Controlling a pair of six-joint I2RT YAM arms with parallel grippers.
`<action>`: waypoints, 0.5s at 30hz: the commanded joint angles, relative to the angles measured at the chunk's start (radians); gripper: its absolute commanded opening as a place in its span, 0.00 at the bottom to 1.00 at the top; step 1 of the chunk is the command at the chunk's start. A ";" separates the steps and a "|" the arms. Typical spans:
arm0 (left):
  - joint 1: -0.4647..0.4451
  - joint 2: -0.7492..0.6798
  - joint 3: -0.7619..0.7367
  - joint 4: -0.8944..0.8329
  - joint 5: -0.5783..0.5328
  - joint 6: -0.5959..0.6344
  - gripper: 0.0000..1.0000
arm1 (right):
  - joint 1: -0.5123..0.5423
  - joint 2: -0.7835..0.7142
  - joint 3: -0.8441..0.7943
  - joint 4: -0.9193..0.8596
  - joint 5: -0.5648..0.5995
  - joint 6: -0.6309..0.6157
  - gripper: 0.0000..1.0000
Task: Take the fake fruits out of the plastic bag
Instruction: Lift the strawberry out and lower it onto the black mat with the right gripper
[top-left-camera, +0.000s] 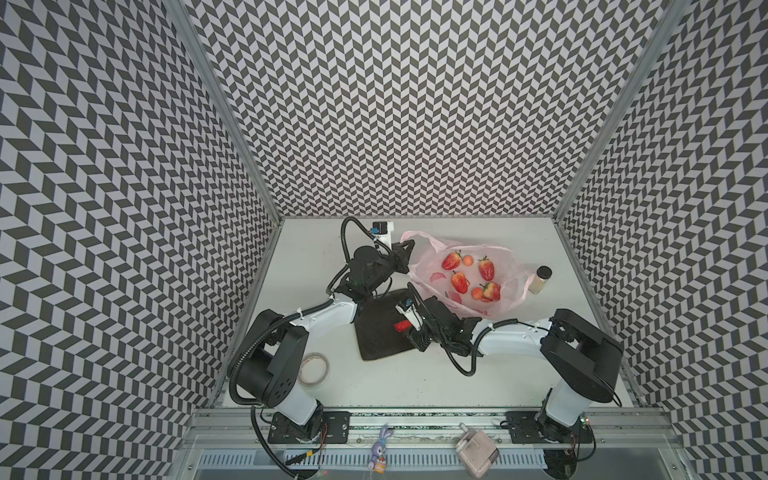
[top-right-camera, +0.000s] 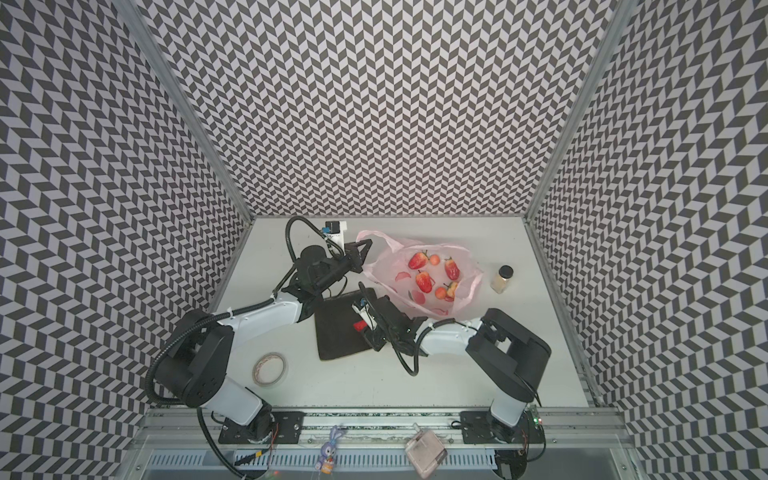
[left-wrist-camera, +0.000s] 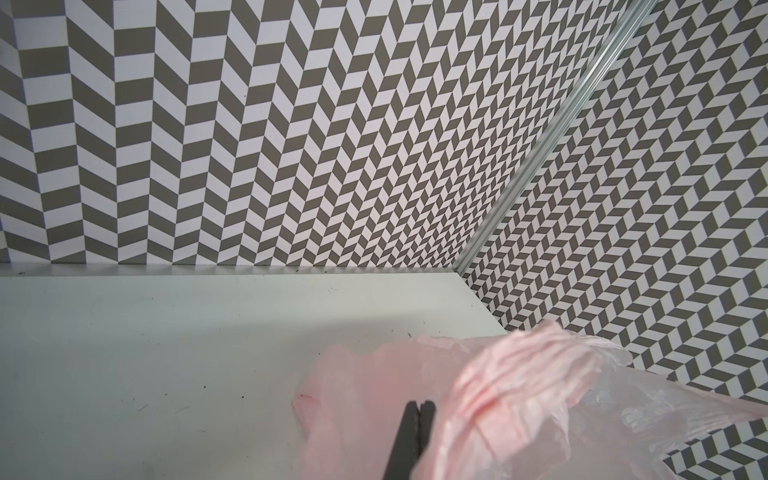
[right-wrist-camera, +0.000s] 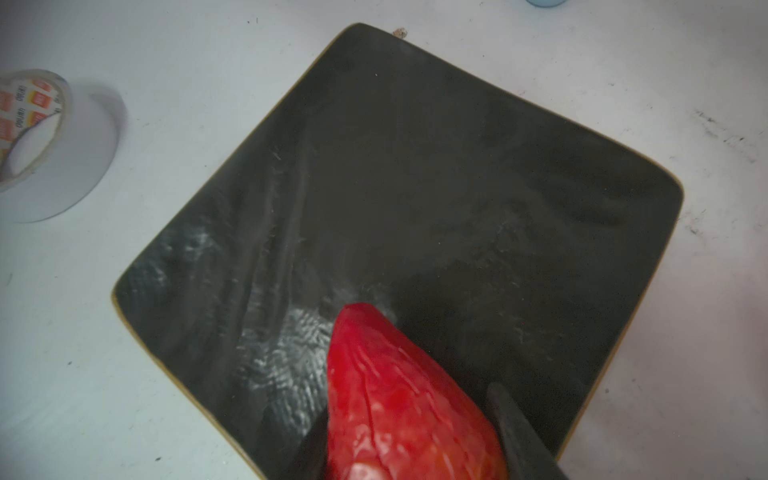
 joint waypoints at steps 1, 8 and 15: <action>0.004 -0.037 -0.013 -0.003 -0.012 -0.006 0.00 | 0.007 0.028 0.031 0.068 0.010 0.020 0.50; 0.004 -0.043 -0.009 -0.001 -0.009 -0.003 0.00 | 0.008 -0.034 0.015 0.070 -0.005 0.041 0.69; 0.004 -0.055 -0.009 0.004 -0.026 0.004 0.00 | 0.008 -0.304 -0.056 0.043 -0.014 0.022 0.69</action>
